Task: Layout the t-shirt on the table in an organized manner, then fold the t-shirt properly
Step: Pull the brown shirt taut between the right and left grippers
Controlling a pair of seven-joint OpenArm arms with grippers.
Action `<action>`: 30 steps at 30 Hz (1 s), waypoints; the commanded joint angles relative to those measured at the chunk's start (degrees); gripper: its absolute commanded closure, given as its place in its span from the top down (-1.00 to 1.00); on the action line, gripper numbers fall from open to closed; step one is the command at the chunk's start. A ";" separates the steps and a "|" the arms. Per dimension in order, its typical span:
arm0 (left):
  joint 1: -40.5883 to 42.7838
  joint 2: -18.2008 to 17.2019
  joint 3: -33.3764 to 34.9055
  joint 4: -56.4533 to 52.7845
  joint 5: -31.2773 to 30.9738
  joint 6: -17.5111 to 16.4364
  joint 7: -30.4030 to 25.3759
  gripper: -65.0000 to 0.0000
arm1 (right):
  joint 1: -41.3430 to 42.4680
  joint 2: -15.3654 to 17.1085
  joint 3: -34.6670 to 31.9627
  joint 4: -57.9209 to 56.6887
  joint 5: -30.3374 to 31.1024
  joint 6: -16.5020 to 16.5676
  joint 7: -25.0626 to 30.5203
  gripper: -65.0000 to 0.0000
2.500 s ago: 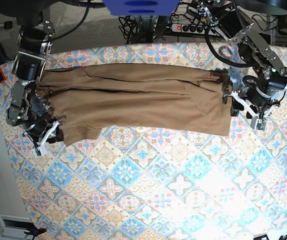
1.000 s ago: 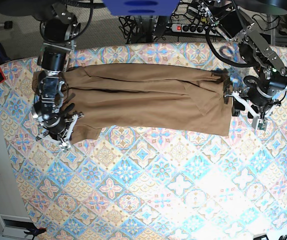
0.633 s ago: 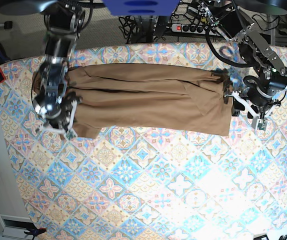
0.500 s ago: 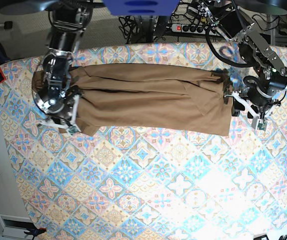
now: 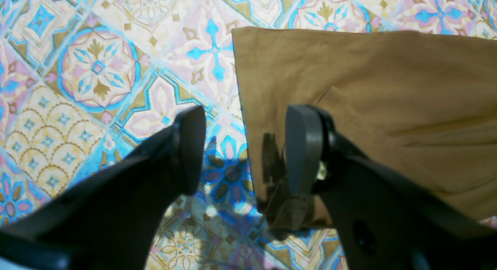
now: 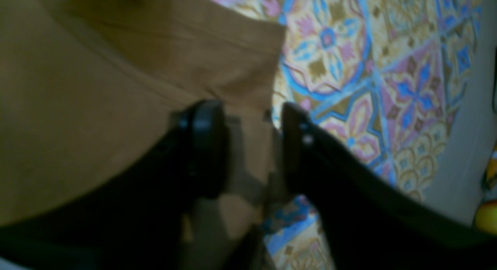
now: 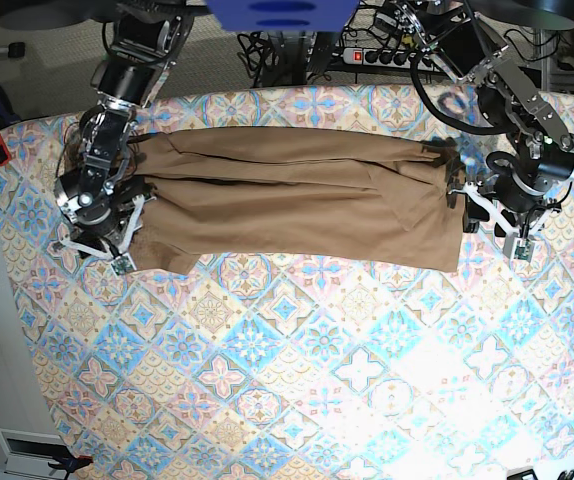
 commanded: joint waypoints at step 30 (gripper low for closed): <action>-0.75 -0.33 0.07 0.94 -0.98 0.07 -1.05 -0.02 | 13.44 11.75 12.98 -22.73 19.33 -0.34 1.84 0.17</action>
